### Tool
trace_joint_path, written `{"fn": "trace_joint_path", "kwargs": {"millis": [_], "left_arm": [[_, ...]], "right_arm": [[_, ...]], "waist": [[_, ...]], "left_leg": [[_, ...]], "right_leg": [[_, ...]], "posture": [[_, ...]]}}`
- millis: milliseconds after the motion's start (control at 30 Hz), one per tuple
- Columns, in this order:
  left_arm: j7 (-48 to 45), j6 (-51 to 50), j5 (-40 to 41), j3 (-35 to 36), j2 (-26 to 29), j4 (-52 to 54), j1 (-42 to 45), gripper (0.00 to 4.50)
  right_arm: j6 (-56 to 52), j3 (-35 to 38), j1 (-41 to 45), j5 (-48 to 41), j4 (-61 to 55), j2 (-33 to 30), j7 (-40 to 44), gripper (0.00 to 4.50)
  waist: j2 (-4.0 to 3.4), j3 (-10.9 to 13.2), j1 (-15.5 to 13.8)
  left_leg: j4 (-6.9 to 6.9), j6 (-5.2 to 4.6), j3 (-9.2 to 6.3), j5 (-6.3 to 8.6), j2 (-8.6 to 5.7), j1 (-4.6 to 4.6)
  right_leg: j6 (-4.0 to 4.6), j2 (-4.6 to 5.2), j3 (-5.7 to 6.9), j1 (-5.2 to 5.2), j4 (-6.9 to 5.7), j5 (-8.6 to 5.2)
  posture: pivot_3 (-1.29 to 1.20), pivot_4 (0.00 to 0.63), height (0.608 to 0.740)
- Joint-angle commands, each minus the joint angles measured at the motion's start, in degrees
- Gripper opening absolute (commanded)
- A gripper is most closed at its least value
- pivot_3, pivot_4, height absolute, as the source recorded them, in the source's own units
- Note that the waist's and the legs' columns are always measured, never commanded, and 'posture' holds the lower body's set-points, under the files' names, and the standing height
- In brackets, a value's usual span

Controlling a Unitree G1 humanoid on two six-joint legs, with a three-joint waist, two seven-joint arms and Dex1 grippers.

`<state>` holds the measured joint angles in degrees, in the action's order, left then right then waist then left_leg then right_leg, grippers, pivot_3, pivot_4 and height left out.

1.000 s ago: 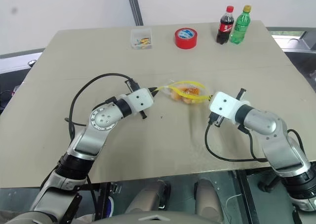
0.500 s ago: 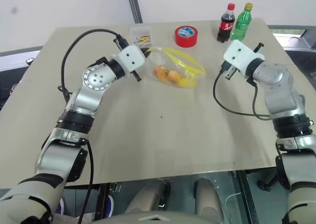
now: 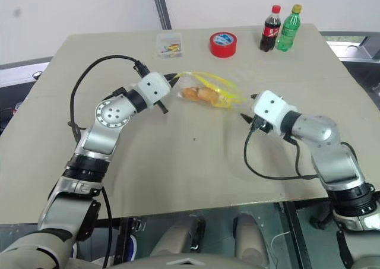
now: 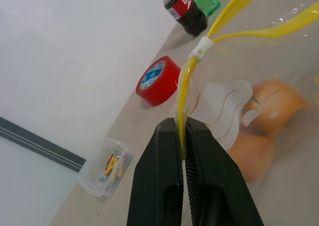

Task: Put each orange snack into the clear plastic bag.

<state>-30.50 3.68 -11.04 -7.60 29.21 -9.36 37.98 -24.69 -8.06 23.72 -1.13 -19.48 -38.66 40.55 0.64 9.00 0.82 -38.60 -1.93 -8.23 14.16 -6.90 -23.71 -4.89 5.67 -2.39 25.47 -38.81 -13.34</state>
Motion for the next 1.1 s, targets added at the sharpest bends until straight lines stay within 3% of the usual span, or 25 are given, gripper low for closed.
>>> {"fn": "trace_joint_path", "kwargs": {"millis": [33, 333, 1100], "left_arm": [[-0.3, -1.0, 0.7, 1.0, 0.3, 3.4, 0.0, 0.0], [-1.0, -3.1, 0.6, 1.3, 0.6, 5.8, -0.9, 0.0], [-1.3, -5.1, 0.6, 1.5, 0.8, 6.8, -1.1, 0.0]], "right_arm": [[-1.3, -0.8, 1.6, 1.1, -0.7, 1.7, -1.5, 2.76], [1.7, -1.9, 7.2, 7.6, 8.7, 5.3, -7.5, 2.76], [8.4, -1.5, 9.4, 13.2, 12.1, 6.8, -12.2, 2.76]], "waist": [[0.0, 0.0, 0.0], [0.0, 0.0, 0.0], [0.0, 0.0, 0.1]], "left_leg": [[-0.01, 0.0, 0.0, 0.0, 0.0, -0.02], [-0.01, 0.01, 0.02, 0.0, -0.01, -0.05], [-0.01, 0.01, 0.03, 0.0, -0.02, -0.07]], "right_leg": [[0.0, 0.0, 0.0, 0.02, 0.0, 0.0], [0.01, 0.01, -0.03, 0.06, 0.04, 0.0], [0.01, 0.0, -0.04, 0.08, 0.05, 0.0]], "posture": [[0.0, 0.15, 0.713], [0.0, 0.15, 0.713], [0.0, 0.15, 0.713]]}}
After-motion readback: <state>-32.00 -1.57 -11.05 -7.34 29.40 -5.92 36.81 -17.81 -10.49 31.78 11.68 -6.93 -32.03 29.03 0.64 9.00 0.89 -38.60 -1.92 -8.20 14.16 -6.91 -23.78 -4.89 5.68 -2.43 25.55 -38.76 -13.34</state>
